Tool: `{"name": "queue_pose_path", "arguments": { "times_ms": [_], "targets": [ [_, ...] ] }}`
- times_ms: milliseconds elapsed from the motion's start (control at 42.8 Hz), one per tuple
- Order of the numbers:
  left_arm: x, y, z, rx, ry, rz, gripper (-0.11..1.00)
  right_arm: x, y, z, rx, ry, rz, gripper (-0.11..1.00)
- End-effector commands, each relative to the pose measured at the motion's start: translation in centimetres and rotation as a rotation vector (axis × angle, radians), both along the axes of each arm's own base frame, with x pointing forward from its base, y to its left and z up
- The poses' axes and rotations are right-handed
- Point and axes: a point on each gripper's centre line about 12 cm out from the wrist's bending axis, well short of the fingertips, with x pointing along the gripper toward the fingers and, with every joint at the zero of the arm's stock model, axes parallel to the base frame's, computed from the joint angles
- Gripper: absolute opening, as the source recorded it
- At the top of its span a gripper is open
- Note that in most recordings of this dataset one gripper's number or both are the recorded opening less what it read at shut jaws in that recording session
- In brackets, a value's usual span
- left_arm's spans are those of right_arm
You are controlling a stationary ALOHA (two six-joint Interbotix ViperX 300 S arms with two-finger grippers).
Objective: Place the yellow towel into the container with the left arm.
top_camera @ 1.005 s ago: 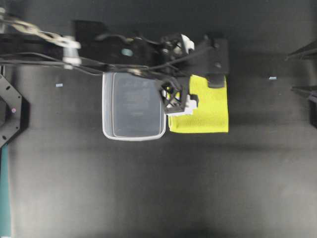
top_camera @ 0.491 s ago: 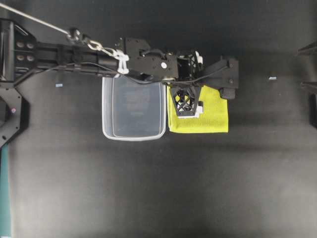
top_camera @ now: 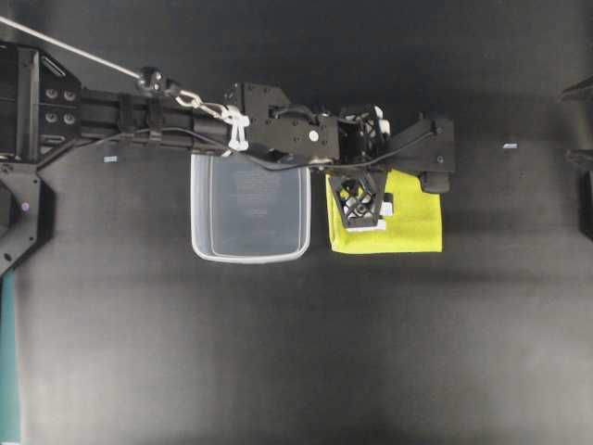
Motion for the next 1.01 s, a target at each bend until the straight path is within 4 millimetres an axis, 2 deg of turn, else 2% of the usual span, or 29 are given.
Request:
{"name": "queue_pose_path", "arguments": {
  "times_ms": [0, 23, 47, 70, 117, 140, 257, 351, 397, 584, 631, 725, 842, 982],
  "targets": [
    [0.0, -1.1, -1.4, 0.001, 0.023, -0.022, 0.51, 0.0, 0.0, 0.9, 0.004, -0.023, -0.001, 0.77],
    [0.1, -1.3, -0.9, 0.002, 0.011, -0.028, 0.37, 0.0, 0.0, 0.9, 0.004, -0.023, -0.001, 0.77],
    [0.2, -1.3, -0.3, 0.003, 0.002, -0.028, 0.31, 0.0, 0.0, 0.9, 0.003, -0.025, -0.003, 0.77],
    [0.5, -1.3, 0.8, 0.005, -0.02, -0.029, 0.17, 0.0, 0.0, 1.0, 0.003, -0.026, -0.003, 0.77],
    [0.7, -1.4, 2.1, 0.006, -0.044, -0.03, 0.08, 0.0, 0.0, 1.0, 0.002, -0.026, -0.001, 0.77],
    [0.7, -1.5, 2.7, 0.005, -0.05, -0.031, 0.07, 0.0, 0.0, 1.0, 0.002, -0.025, -0.001, 0.77],
    [0.4, -1.6, 7.9, 0.007, -0.1, -0.031, 0.07, 0.0, 0.0, 1.0, 0.002, -0.026, -0.003, 0.77],
    [-1.0, -1.7, 12.6, 0.009, -0.123, -0.03, 0.07, 0.0, 0.0, 1.0, -0.001, -0.025, -0.003, 0.77],
    [-1.6, -1.8, 14.2, 0.01, -0.133, -0.03, 0.07, 0.0, 0.0, 1.0, -0.003, -0.024, -0.001, 0.77],
    [-5.3, -1.8, 19.5, 0.012, -0.146, -0.028, 0.07, 0.0, 0.0, 1.0, -0.004, -0.027, -0.001, 0.77],
    [-7.2, -1.8, 20.8, 0.01, -0.13, -0.024, 0.07, 0.0, 0.0, 1.0, -0.003, -0.032, -0.003, 0.77],
    [-10.4, -1.6, 21.1, 0.009, -0.095, -0.018, 0.07, 0.0, 0.0, 1.2, -0.002, -0.051, -0.003, 0.77],
    [-13.6, -1.1, 19.4, 0.009, -0.04, -0.005, 0.07, 0.0, 0.0, 1.3, 0.0, -0.068, -0.004, 0.77],
    [-16.0, -0.9, 18.2, 0.006, -0.025, 0.007, 0.07, 0.1, 0.0, 1.2, 0.005, -0.065, -0.002, 0.77]
  ]
}}
